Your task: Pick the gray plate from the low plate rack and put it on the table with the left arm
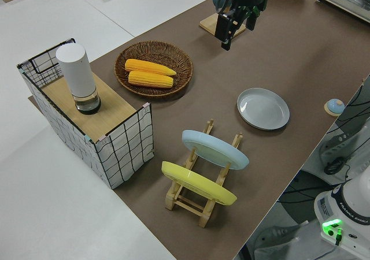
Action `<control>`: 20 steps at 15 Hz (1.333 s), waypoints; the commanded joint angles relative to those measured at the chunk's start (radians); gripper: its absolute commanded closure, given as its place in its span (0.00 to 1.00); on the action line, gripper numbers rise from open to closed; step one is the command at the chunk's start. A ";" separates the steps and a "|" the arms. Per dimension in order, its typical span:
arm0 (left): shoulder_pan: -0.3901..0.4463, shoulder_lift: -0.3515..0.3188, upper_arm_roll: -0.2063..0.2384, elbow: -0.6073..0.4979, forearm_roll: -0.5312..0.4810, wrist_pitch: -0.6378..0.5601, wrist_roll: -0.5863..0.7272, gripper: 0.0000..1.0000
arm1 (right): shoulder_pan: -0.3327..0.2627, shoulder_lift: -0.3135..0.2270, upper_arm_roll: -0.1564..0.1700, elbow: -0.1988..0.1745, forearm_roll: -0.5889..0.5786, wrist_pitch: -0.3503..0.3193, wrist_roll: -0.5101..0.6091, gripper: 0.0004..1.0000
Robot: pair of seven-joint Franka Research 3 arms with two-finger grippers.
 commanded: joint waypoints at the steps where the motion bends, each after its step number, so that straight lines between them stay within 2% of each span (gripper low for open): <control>1: -0.017 0.013 0.008 0.093 0.043 -0.076 -0.023 0.01 | -0.007 -0.002 0.007 0.006 0.003 -0.015 -0.001 0.01; 7: -0.018 0.013 0.001 0.129 0.093 -0.136 -0.017 0.01 | -0.007 -0.002 0.007 0.006 0.003 -0.015 0.000 0.01; 11: -0.017 0.013 -0.093 0.129 0.215 -0.134 0.027 0.01 | -0.007 -0.002 0.007 0.006 0.003 -0.015 -0.001 0.01; 12: -0.017 0.012 -0.106 0.127 0.218 -0.134 0.029 0.01 | -0.007 -0.002 0.006 0.006 0.003 -0.015 -0.001 0.01; 20: -0.017 0.021 -0.109 0.124 0.170 -0.120 0.040 0.00 | -0.007 -0.002 0.006 0.006 0.003 -0.015 0.000 0.01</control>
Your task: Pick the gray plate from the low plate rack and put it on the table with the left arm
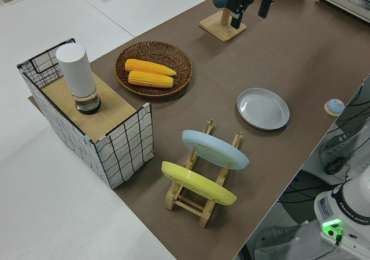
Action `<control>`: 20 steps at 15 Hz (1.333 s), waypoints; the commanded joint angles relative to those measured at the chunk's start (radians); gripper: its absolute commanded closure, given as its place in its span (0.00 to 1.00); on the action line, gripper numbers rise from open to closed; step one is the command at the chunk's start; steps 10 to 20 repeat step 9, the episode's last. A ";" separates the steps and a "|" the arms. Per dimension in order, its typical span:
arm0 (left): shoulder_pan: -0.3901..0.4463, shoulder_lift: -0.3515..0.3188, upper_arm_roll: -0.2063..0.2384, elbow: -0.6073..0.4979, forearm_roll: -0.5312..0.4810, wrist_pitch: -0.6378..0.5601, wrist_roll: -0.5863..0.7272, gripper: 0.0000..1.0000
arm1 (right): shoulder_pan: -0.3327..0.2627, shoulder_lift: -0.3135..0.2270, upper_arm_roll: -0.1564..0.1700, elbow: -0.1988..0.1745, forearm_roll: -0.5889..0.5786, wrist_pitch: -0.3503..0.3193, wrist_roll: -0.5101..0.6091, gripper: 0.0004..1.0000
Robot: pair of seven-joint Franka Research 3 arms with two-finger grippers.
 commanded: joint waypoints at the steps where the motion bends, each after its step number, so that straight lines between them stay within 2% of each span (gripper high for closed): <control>1: -0.011 0.017 0.004 0.019 -0.013 -0.007 0.012 0.00 | -0.007 -0.002 0.006 0.006 0.003 -0.015 -0.001 0.01; 4: -0.003 0.017 0.013 0.016 -0.076 0.014 0.039 0.00 | -0.007 -0.002 0.006 0.006 0.003 -0.015 -0.001 0.01; 20: 0.001 0.013 0.016 0.008 -0.069 0.016 0.052 0.00 | -0.007 -0.002 0.006 0.006 0.003 -0.015 -0.001 0.01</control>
